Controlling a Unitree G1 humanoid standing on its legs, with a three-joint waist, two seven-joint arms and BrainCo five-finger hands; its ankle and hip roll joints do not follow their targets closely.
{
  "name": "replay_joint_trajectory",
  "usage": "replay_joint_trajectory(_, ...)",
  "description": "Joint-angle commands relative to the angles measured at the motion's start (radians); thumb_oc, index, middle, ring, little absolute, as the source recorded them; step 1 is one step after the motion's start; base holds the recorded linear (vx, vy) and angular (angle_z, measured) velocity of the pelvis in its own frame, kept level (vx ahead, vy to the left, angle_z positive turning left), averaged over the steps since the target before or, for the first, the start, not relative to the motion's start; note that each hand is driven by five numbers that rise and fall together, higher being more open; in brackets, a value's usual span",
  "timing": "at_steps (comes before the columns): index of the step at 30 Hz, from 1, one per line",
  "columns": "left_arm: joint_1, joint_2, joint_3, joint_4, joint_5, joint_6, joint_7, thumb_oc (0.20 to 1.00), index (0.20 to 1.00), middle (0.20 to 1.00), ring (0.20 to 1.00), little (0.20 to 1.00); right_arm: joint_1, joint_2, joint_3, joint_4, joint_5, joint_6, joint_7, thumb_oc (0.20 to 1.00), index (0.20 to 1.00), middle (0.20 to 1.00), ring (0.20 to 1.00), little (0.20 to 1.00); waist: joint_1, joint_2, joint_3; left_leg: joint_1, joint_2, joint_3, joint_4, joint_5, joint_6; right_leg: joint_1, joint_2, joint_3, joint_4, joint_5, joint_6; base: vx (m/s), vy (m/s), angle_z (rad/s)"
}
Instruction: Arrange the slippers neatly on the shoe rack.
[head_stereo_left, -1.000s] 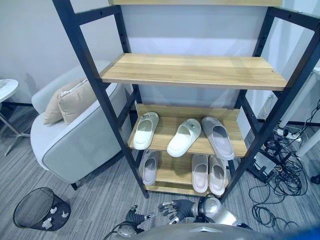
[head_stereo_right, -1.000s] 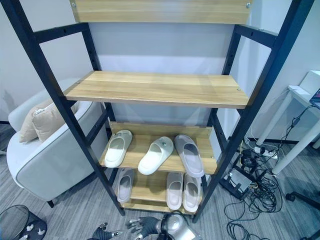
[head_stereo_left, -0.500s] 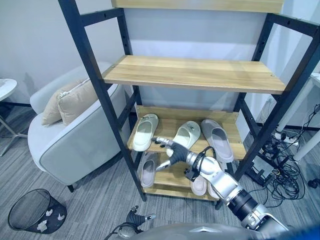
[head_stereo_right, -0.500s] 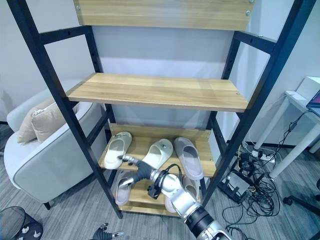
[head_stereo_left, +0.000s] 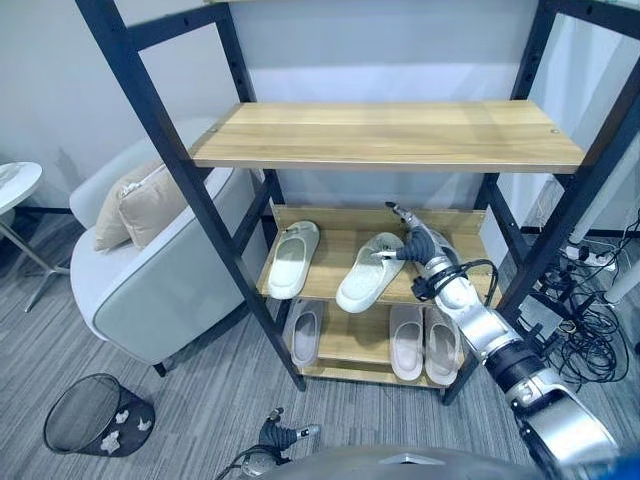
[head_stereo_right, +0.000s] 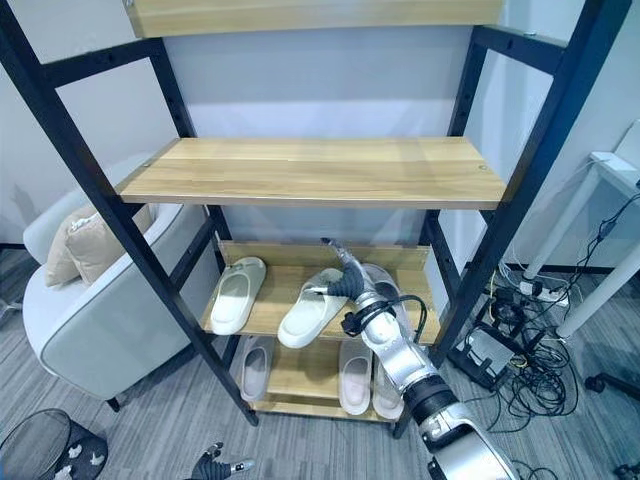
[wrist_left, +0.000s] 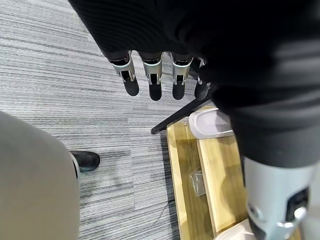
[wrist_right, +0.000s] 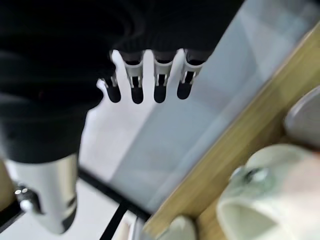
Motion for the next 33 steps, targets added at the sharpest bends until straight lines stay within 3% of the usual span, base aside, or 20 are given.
replay_joint_trajectory(1,0.036,-0.019,-0.068,0.078,0.063,0.014,0.003,1.000,1.000,1.000,1.000,1.000,-0.107,0.003,-0.050,0.047,-0.040,-0.028,-0.060,1.000,1.000,1.000,1.000,1.000,0.031,-0.031,0.031,0.010,-0.071,0.004,0.007,-0.008,0.081,-0.031,-0.044,-0.071,0.010,0.034,0.039,0.00,0.000,0.00)
replay_joint_trajectory(3,0.034,-0.020,-0.066,0.074,0.063,0.015,0.006,1.000,1.000,1.000,1.000,1.000,-0.145,-0.008,-0.039,0.101,-0.054,-0.009,-0.061,1.000,1.000,1.000,1.000,1.000,0.032,-0.030,0.038,0.004,-0.074,0.003,0.007,-0.006,0.082,-0.036,-0.045,-0.072,0.010,0.037,0.040,-0.01,0.012,0.02)
replay_joint_trajectory(5,0.034,-0.023,-0.062,0.062,0.055,0.011,0.010,1.000,1.000,1.000,1.000,1.000,-0.192,-0.024,-0.029,0.156,-0.075,0.057,-0.059,1.000,1.000,1.000,1.000,1.000,0.034,-0.030,0.048,-0.004,-0.076,0.003,0.007,-0.003,0.083,-0.043,-0.049,-0.072,0.010,0.039,0.042,-0.01,0.014,0.02)
replay_joint_trajectory(12,0.020,-0.022,-0.065,0.029,0.053,0.006,0.028,1.000,1.000,1.000,1.000,1.000,-0.329,-0.056,0.020,0.275,-0.092,0.107,-0.029,1.000,1.000,1.000,1.000,1.000,0.041,-0.043,0.088,-0.035,-0.084,-0.004,0.007,0.010,0.087,-0.068,-0.054,-0.081,0.010,0.045,0.051,-0.03,0.047,0.02)
replay_joint_trajectory(17,0.032,-0.023,-0.068,-0.050,0.052,0.034,0.039,1.000,1.000,1.000,1.000,1.000,-0.390,-0.067,0.064,0.320,-0.101,0.173,0.061,1.000,1.000,1.000,1.000,1.000,0.055,-0.060,0.123,-0.054,-0.089,-0.017,0.007,0.019,0.093,-0.076,-0.060,-0.089,0.010,0.049,0.055,-0.03,0.039,0.06)
replay_joint_trajectory(22,0.050,-0.029,-0.068,-0.124,0.039,0.059,0.052,1.000,1.000,1.000,1.000,1.000,-0.463,-0.061,0.099,0.391,-0.141,0.242,0.086,1.000,1.000,1.000,1.000,1.000,0.056,-0.064,0.153,-0.062,-0.091,-0.020,0.007,0.025,0.097,-0.082,-0.063,-0.086,0.010,0.054,0.059,-0.03,0.030,0.05)
replay_joint_trajectory(33,0.071,-0.018,-0.061,-0.198,0.034,0.086,0.049,1.000,1.000,1.000,1.000,1.000,-0.521,-0.043,0.144,0.476,-0.169,0.268,0.110,1.000,1.000,1.000,1.000,1.000,0.071,-0.068,0.183,-0.074,-0.092,-0.027,0.007,0.031,0.100,-0.090,-0.063,-0.095,0.010,0.054,0.059,0.00,0.003,0.00)
